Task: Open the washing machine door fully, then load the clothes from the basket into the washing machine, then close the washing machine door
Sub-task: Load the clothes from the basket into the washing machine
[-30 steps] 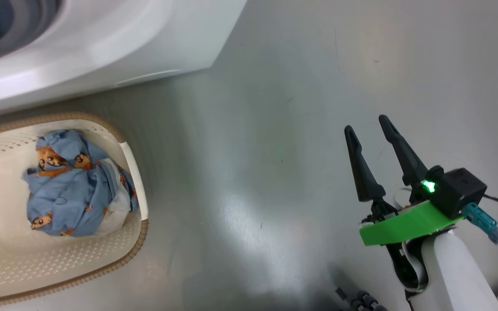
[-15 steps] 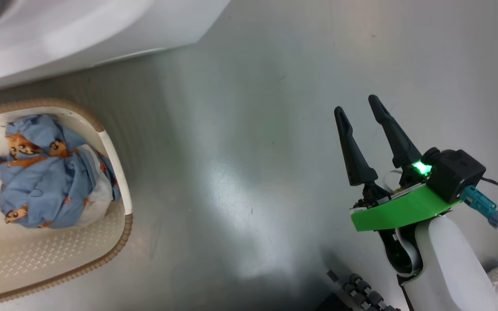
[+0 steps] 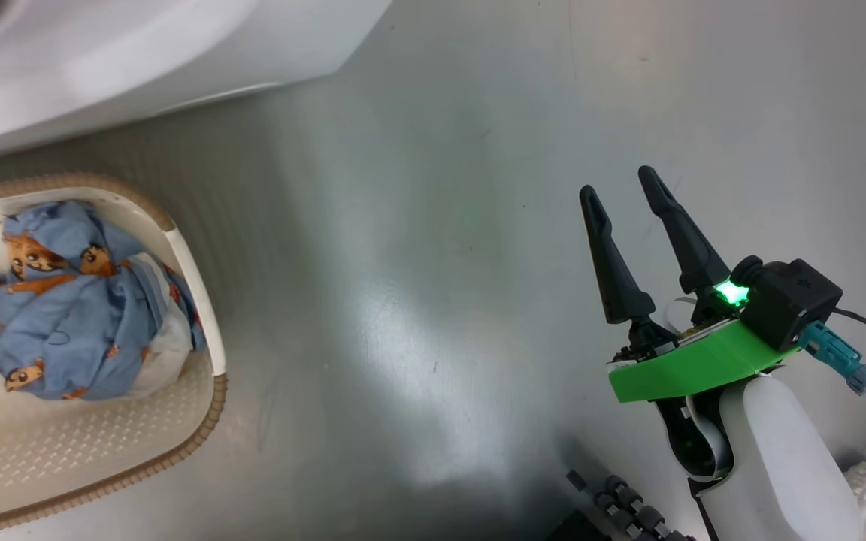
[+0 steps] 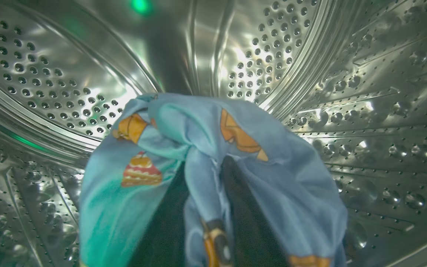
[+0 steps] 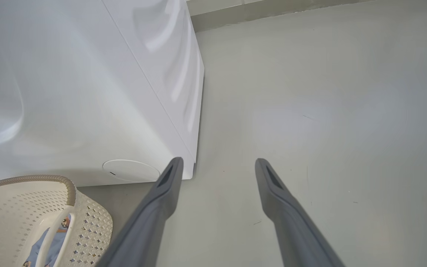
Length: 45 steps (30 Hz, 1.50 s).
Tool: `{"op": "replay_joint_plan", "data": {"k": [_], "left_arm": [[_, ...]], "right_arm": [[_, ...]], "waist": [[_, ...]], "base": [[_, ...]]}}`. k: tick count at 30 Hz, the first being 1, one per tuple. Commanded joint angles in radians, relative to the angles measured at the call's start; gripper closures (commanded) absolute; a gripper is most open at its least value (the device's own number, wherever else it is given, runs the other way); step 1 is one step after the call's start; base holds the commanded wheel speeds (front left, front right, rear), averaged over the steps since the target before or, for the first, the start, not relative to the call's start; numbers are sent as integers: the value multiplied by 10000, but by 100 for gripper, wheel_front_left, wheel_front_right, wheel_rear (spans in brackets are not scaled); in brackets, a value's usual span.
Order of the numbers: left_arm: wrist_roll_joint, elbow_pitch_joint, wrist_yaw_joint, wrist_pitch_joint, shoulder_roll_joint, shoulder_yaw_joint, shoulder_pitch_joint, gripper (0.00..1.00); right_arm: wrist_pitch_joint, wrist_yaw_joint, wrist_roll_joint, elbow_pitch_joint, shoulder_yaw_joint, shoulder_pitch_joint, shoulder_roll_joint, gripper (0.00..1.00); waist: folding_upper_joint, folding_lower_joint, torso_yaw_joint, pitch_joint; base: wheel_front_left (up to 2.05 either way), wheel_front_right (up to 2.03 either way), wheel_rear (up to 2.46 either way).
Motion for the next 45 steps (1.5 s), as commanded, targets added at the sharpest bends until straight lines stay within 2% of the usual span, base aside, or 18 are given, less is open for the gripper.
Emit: {"op": "replay_joint_plan", "data": {"k": [1,11,31,38,45], "left_arm": [[-192,27,-26,-84,443,47,-69,0],[-419,677,0,-182,62,-117,314,0],[-1211,1174,360,-219,-1174,223,2938,0],[-1243,557,478,-220,-1417,415,4059,0],[-1084,-1020,725,-221,-1745,975,5600,0]], "right_arm": [[-48,16,-35,-128,136,196,32,0],[-48,16,-254,-55,-74,280,32,0],[-48,16,-827,361,-492,860,32,0],[-48,16,-894,421,-652,1111,32,0],[-48,16,-870,495,-789,1430,32,0]], "waist": [[-1,0,118,-183],[-1,0,511,-869],[-1,0,1455,-2857],[-1,0,1563,-3484],[-1,0,1686,-4197]], "base": [[0,0,0],[0,0,0],[0,0,0],[0,0,0],[0,0,0]]}}
